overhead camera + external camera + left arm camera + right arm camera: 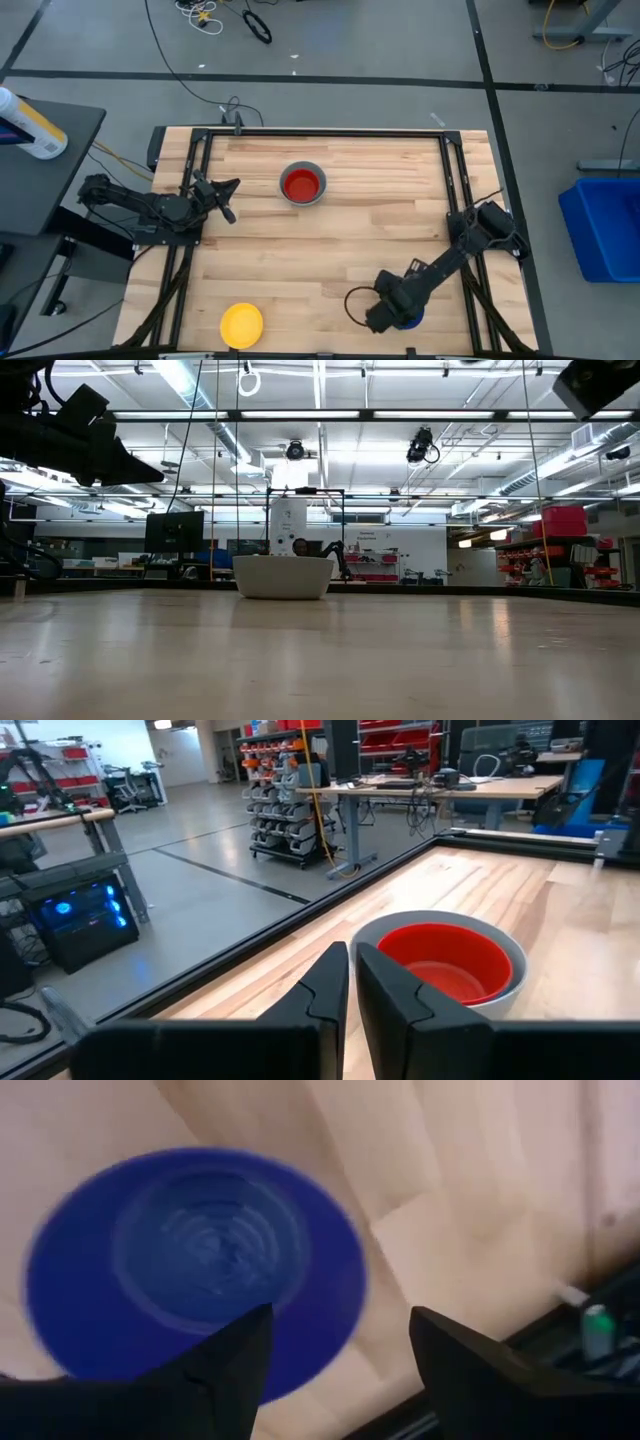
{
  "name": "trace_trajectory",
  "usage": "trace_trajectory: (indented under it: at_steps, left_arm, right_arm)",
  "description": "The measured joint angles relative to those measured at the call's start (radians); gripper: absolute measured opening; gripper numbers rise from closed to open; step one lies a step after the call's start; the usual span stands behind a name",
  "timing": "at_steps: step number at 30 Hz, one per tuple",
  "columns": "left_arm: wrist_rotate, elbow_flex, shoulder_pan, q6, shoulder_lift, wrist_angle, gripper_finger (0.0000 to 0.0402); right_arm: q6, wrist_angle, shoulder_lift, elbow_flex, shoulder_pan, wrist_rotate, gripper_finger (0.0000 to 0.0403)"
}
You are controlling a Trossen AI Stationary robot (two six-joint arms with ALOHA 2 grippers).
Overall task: Nest bowls inside each other
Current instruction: Stack the blue bowl on top of the red bowl
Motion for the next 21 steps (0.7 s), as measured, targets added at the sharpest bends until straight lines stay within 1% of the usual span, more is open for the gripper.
trace_trajectory:
  at_steps: [4, 8, 11, 17, 19, 21]
  left_arm:
    - [0.003, 0.000, 0.000, 0.000, 0.000, 0.007, 0.0032]
    - [0.022, 0.000, 0.000, 0.000, 0.000, 0.009, 0.0032]
    - [0.031, 0.000, 0.000, -0.008, 0.000, 0.010, 0.0032]
    - [0.031, 0.000, 0.000, -0.010, 0.000, 0.010, 0.0032]
    - [0.031, 0.000, 0.000, -0.010, 0.000, 0.010, 0.0032]
    - [0.031, 0.000, 0.000, -0.010, 0.000, 0.010, 0.0032]
  right_arm:
    - [0.020, 0.023, 0.000, 0.000, 0.012, 0.013, 0.0244]
    - [0.016, 0.033, 0.000, -0.024, 0.012, 0.064, 0.0232]
    - [0.001, 0.081, -0.001, -0.074, 0.005, 0.070, 0.0221]
    - [-0.024, 0.234, 0.000, -0.191, -0.002, 0.040, 0.0204]
    - [-0.040, 0.276, 0.000, -0.214, -0.002, 0.037, 0.0193]
    - [-0.064, 0.298, 0.000, -0.223, -0.002, 0.037, 0.0165]
